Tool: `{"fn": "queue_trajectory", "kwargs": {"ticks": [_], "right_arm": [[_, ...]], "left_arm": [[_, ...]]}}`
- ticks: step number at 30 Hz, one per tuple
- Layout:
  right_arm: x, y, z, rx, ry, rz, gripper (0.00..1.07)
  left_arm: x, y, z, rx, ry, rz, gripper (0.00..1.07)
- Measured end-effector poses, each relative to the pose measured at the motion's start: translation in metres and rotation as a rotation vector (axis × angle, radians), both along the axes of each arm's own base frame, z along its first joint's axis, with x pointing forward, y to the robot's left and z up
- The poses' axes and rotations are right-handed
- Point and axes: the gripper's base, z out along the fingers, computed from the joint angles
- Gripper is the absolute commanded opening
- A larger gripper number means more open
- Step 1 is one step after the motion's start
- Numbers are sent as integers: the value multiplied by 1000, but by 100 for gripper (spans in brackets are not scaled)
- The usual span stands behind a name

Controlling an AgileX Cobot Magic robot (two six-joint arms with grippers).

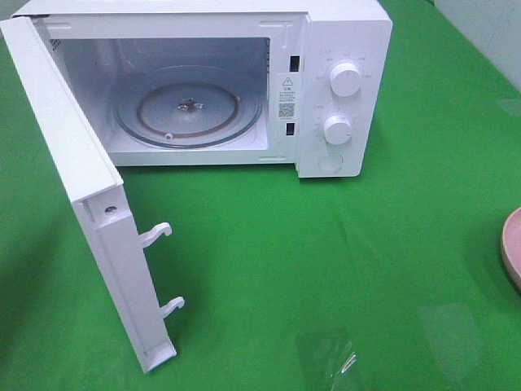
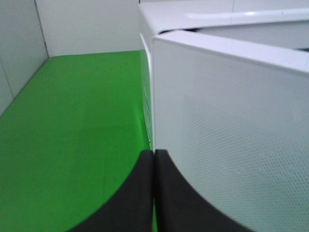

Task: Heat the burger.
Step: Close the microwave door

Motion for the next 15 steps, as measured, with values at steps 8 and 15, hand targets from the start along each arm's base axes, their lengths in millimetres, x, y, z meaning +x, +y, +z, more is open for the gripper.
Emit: {"fn": "queue_trajectory", "kwargs": {"ticks": [8, 15], "right_arm": [[0, 0, 0, 0, 0, 0, 76], [0, 0, 0, 0, 0, 0, 76]], "left_arm": [[3, -14, -15, -20, 50, -162, 0], [9, -29, -11, 4, 81, -353, 0]]}}
